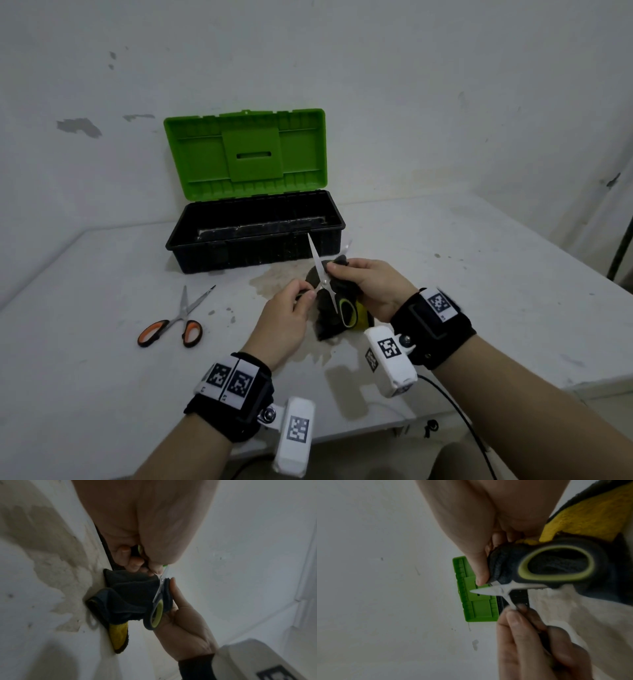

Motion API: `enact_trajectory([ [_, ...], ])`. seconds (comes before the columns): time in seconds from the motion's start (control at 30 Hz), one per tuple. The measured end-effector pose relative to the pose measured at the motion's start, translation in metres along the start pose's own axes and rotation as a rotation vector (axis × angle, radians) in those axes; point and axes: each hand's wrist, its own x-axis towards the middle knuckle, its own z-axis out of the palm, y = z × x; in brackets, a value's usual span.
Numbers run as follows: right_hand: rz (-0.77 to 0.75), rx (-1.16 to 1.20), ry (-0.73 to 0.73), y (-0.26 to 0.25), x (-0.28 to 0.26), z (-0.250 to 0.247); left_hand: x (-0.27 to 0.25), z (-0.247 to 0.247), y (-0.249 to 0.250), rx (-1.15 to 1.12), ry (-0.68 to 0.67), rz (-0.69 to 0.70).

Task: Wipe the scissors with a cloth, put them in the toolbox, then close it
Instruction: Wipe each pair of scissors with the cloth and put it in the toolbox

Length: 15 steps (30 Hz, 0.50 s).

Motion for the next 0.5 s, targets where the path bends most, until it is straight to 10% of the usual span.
enact_trajectory([
  [0.5,-0.086,-0.034,0.018,0.002,-0.002,-0.006,0.007,-0.001,0.0,-0.086,0.071,-0.044],
])
